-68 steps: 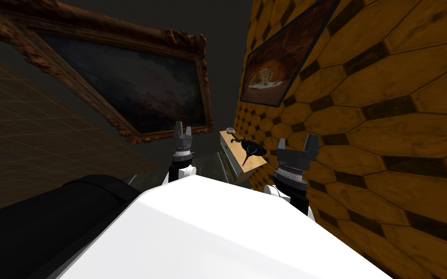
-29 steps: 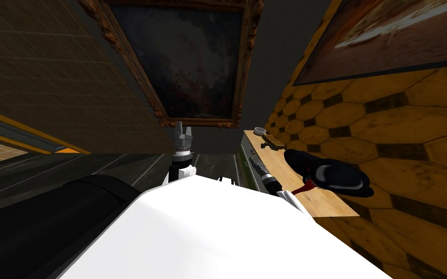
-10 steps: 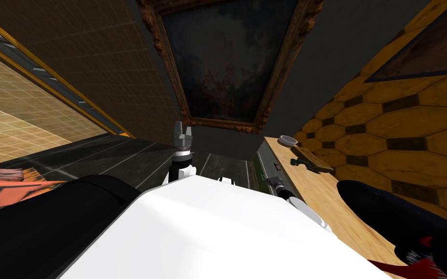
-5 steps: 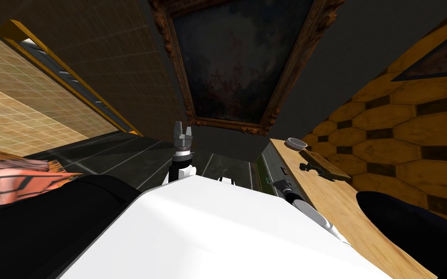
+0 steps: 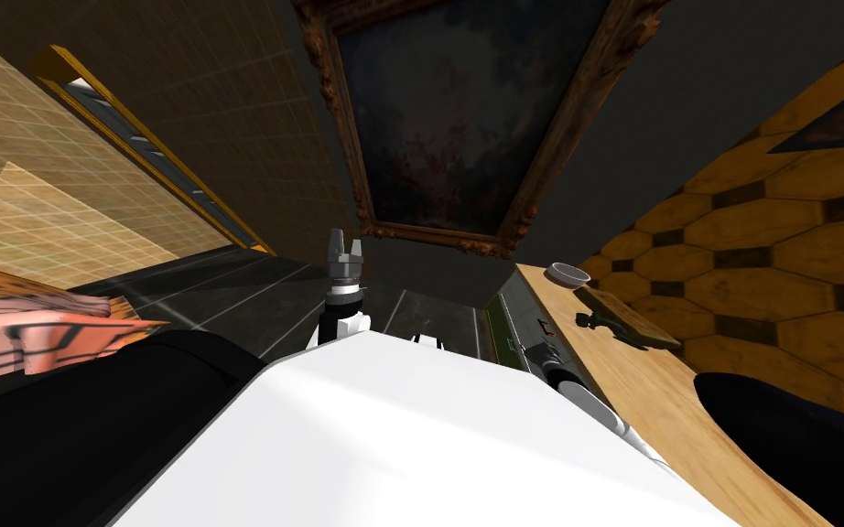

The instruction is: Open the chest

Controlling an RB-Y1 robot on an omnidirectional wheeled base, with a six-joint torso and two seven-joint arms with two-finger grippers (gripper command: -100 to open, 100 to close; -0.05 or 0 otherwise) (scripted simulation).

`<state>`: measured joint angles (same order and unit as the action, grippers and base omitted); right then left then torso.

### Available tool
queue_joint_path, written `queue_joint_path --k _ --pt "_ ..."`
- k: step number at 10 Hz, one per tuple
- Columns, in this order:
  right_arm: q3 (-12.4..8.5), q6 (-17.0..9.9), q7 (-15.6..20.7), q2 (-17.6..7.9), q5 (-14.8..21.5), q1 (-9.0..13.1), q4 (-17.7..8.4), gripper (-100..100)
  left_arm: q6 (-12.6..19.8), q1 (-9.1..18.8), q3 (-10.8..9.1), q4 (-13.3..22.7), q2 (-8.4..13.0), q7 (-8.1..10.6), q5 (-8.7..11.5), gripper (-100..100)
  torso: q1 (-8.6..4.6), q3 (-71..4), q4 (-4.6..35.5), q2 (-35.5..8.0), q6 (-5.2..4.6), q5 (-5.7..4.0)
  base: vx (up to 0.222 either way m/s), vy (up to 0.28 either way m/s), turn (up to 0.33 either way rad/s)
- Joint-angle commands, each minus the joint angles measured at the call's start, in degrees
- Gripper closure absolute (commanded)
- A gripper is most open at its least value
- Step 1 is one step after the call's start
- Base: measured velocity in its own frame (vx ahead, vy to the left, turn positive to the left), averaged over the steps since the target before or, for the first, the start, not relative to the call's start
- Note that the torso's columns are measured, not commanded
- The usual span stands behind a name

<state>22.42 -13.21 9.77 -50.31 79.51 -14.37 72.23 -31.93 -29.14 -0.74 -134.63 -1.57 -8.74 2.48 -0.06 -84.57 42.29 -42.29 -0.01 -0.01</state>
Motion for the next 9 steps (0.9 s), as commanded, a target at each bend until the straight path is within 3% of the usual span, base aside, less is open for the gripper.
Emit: queue_joint_path --k 1,2,4,6,7,8,9 --pt "1.0 -1.81 2.58 -1.69 0.34 0.26 -1.84 -100 0.0 0.0 0.0 0.0 0.0 0.0 0.0 0 -0.04 0.01 0.0 -0.01 0.01 -0.02 0.0 0.039 0.108" --pt "1.0 -1.81 2.58 -1.69 0.34 0.26 -1.84 -100 0.0 0.0 0.0 0.0 0.0 0.0 0.0 0 0.11 0.01 0.0 -0.01 0.04 0.02 -0.001 0.046 0.061" --pt "2.36 -4.25 3.41 -3.85 4.26 1.21 -6.23 -100 0.0 0.0 0.01 0.0 0.0 0.0 0.0 0 0.16 0.0 0.0 0.0 0.03 0.04 0.0 0.073 0.109" --pt "2.36 -4.25 3.41 -3.85 5.05 1.21 -6.59 -100 0.0 0.0 0.0 0.0 0.0 0.0 0.0 0 0.2 0.0 0.08 -0.03 0.05 0.14 0.005 0.055 0.022" --pt "2.98 -5.36 3.78 -4.8 7.06 1.65 -8.78 -100 0.0 0.0 0.0 0.0 0.0 0.0 0.0 0 0.16 0.03 0.1 -0.09 0.02 0.16 -0.011 0.053 0.092" --pt "2.98 -5.36 3.78 -4.8 7.2 1.65 -8.78 -100 0.0 0.0 0.0 0.0 0.0 0.0 0.0 0 0.24 0.06 0.17 -0.14 0.08 0.26 -0.01 0.043 0.032" --pt "3.56 -6.38 4.11 -5.66 8.91 2.06 -10.76 -100 0.0 0.0 0.0 0.0 0.0 0.0 0.0 0 0.3 0.06 0.18 -0.14 0.07 0.28 -0.005 0.054 0.067"
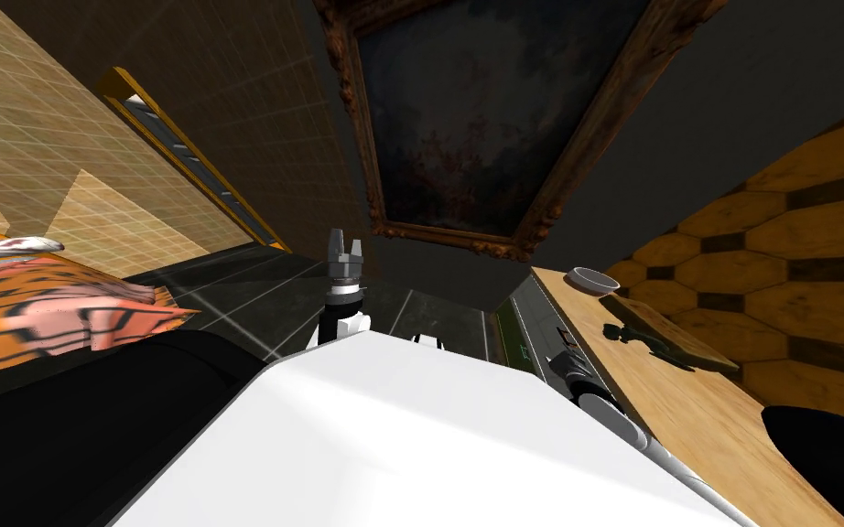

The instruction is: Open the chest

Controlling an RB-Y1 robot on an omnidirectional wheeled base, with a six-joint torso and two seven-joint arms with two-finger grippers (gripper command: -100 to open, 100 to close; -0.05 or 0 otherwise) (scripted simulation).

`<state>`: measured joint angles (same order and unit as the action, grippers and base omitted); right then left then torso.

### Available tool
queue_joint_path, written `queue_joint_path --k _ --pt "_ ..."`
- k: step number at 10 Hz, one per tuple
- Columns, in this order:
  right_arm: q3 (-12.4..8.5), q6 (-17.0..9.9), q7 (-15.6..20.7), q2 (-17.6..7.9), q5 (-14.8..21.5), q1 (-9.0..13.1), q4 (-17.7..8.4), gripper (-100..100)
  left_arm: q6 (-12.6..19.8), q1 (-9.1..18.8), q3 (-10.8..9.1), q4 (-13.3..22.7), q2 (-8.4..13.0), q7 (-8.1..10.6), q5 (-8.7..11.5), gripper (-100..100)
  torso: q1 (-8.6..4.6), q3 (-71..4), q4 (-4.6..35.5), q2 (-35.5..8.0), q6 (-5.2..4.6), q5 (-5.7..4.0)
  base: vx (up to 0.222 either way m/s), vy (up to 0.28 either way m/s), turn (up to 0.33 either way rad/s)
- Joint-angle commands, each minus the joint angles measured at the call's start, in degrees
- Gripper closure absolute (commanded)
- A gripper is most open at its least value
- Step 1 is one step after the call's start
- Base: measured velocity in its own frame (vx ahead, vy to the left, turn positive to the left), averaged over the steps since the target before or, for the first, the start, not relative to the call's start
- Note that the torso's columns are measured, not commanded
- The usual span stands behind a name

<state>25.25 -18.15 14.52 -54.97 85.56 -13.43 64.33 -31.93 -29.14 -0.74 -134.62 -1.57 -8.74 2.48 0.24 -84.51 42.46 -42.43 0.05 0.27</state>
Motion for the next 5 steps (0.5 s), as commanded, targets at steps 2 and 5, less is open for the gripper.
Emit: queue_joint_path --k 2,5 --pt "1.75 -3.21 -0.07 -2.46 6.67 1.82 -6.49 -100 0.0 0.0 0.0 0.0 0.0 0.0 0.0 0 0.24 -0.04 0.05 0.07 0.17 0.13 -0.012 0.091 0.078" --pt "2.53 -4.55 0.34 -3.62 9.37 2.35 -9.21 -100 0.0 0.0 0.0 0.0 0.0 0.0 0.0 0 0.42 -0.07 0.21 0.03 0.25 0.45 -0.007 0.071 0.058"
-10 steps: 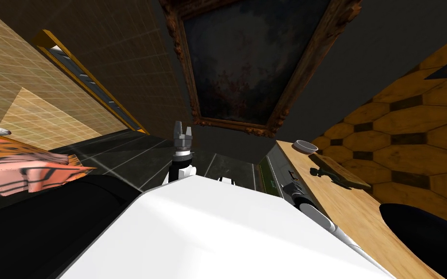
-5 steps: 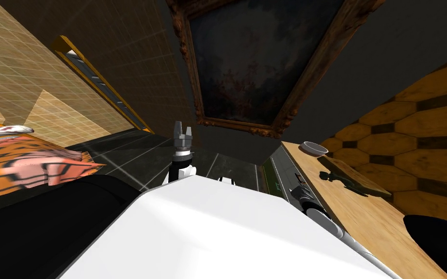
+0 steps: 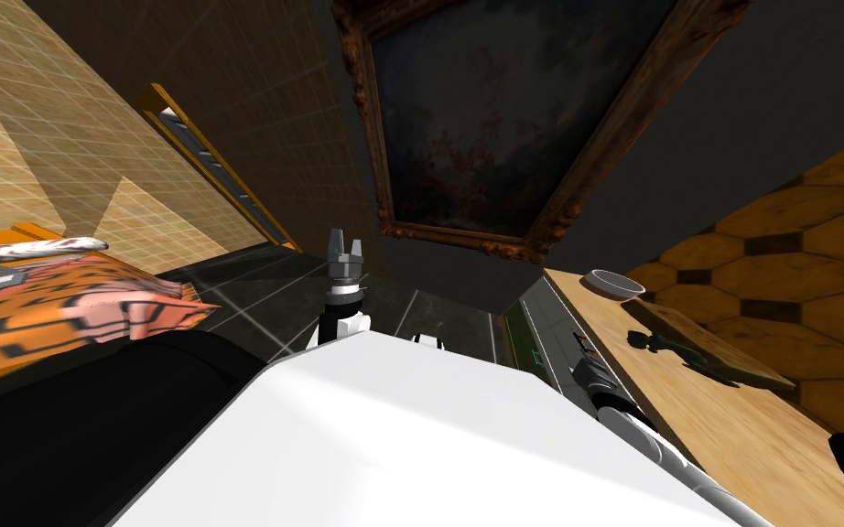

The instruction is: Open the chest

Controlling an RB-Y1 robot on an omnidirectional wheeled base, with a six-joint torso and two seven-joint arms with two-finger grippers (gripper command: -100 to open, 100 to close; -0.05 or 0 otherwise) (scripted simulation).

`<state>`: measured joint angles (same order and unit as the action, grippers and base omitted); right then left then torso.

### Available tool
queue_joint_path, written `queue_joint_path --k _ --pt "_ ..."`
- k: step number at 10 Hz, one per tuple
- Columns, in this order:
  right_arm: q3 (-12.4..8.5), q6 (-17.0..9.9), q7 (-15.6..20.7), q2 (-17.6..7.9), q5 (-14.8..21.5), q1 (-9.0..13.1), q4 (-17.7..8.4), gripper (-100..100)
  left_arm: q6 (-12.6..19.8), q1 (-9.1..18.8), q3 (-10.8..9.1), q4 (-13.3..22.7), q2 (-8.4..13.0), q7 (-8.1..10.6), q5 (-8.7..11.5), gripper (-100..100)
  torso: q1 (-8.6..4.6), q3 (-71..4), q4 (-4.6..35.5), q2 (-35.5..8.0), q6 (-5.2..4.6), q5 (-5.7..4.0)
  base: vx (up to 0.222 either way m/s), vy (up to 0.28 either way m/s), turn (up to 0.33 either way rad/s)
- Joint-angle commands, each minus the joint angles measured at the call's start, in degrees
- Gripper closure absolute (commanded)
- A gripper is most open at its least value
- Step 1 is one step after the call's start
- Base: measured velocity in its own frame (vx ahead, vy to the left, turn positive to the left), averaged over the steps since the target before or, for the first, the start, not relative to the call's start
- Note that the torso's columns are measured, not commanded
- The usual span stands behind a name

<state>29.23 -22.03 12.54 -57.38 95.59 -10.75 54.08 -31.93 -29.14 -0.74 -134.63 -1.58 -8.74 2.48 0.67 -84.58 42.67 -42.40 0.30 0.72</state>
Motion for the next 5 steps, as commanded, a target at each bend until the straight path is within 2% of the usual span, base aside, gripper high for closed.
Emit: queue_joint_path --k 1,3,5 --pt "-0.92 -1.54 2.58 -2.03 1.15 0.01 -0.75 -100 0.0 0.0 0.0 0.0 0.0 0.0 0.0 0 0.08 0.04 0.06 -0.13 -0.08 0.13 -0.013 0.046 0.055" --pt "-0.38 -0.5 3.12 -1.05 0.8 -0.44 -0.79 -100 0.0 0.0 0.0 0.0 0.0 0.0 0.0 0 0.2 0.06 0.11 -0.15 -0.03 0.24 -0.008 0.026 0.013" --pt "0.47 -1.69 3.75 2.2 0.69 -0.46 -2.14 -100 0.0 0.0 -0.01 0.0 0.01 0.0 0.0 0 -0.25 0.03 -0.14 0.0 -0.18 -0.23 0.049 -0.09 0.031"
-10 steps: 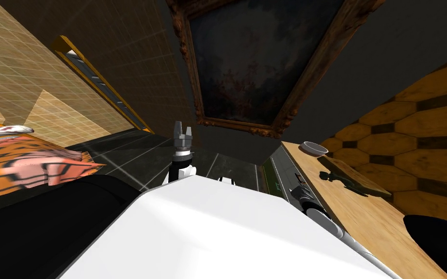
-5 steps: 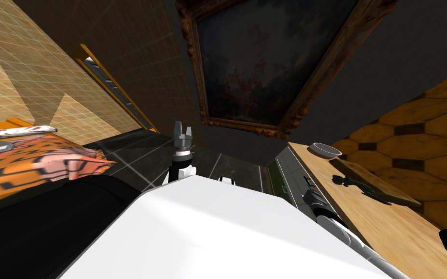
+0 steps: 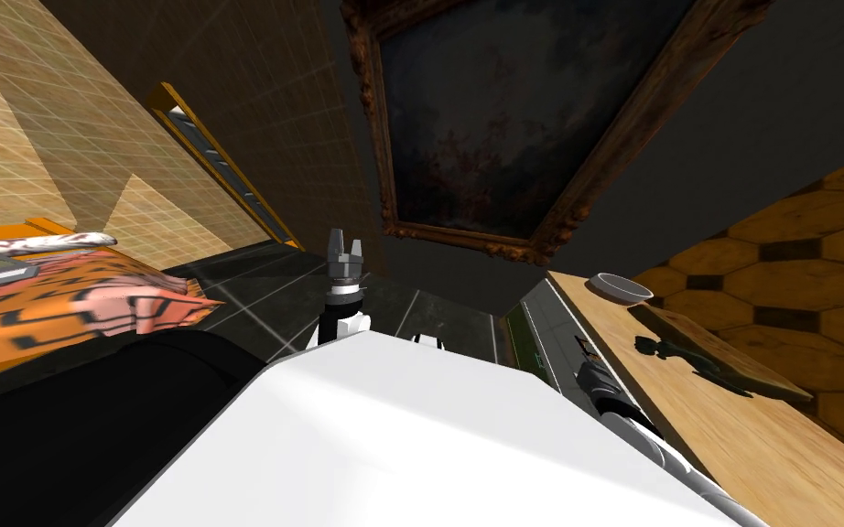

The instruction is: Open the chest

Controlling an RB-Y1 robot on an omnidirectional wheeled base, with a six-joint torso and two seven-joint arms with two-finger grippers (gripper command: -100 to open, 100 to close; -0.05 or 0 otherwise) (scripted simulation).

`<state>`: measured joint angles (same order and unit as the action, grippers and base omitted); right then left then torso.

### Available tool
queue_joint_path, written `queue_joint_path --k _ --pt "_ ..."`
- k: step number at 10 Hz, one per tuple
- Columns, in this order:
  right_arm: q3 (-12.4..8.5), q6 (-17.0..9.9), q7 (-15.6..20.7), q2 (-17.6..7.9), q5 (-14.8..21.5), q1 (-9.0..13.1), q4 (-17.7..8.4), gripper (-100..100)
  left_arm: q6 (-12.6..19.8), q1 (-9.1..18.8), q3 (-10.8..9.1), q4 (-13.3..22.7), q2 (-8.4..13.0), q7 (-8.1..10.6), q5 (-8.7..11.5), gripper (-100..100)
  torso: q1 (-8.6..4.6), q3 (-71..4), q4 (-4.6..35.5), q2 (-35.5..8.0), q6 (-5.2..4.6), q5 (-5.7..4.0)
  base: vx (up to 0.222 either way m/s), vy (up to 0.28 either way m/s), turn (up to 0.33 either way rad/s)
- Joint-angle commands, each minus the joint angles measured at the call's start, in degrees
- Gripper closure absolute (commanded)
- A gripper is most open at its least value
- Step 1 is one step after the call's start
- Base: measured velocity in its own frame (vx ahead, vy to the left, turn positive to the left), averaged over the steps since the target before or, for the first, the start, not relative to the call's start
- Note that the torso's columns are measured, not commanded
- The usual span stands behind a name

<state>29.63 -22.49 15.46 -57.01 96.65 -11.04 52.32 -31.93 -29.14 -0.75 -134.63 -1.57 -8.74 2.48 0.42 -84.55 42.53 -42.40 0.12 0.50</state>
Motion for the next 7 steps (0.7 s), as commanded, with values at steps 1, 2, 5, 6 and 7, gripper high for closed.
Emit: queue_joint_path --k 1,2,5,6,7 --pt "0.31 -1.82 1.21 3.16 -0.47 -0.14 -0.85 -100 0.0 0.0 -0.01 0.0 0.01 0.0 0.0 0 -0.45 -0.09 -0.09 0.2 0.06 -0.24 0.048 -0.152 0.036" --pt "0.26 -1.03 1.09 2.46 -0.53 -0.47 -0.46 -100 0.0 0.0 -0.01 0.0 0.01 0.0 0.0 0 -0.69 -0.13 -0.16 0.31 0.12 -0.42 0.017 -0.072 0.012" --pt "-0.26 -0.45 0.32 0.08 -0.23 -0.19 0.27 100 0.0 0.0 0.01 0.0 -0.01 0.0 0.0 0 0.05 0.06 -0.2 -0.02 -0.11 -0.34 -0.024 0.077 -0.022" --pt "-0.51 0.14 -0.06 -1.25 -0.12 -0.22 0.74 100 0.0 0.01 0.01 0.0 -0.01 0.0 0.0 0 -0.21 0.04 -0.22 0.03 -0.12 -0.42 -0.047 0.105 -0.032" --pt "-0.43 -0.08 0.16 -0.53 -0.24 0.04 0.37 100 0.0 0.01 0.01 0.0 -0.01 0.0 0.0 0 -0.36 0.03 -0.22 0.03 -0.12 -0.48 -0.028 0.055 -0.013"
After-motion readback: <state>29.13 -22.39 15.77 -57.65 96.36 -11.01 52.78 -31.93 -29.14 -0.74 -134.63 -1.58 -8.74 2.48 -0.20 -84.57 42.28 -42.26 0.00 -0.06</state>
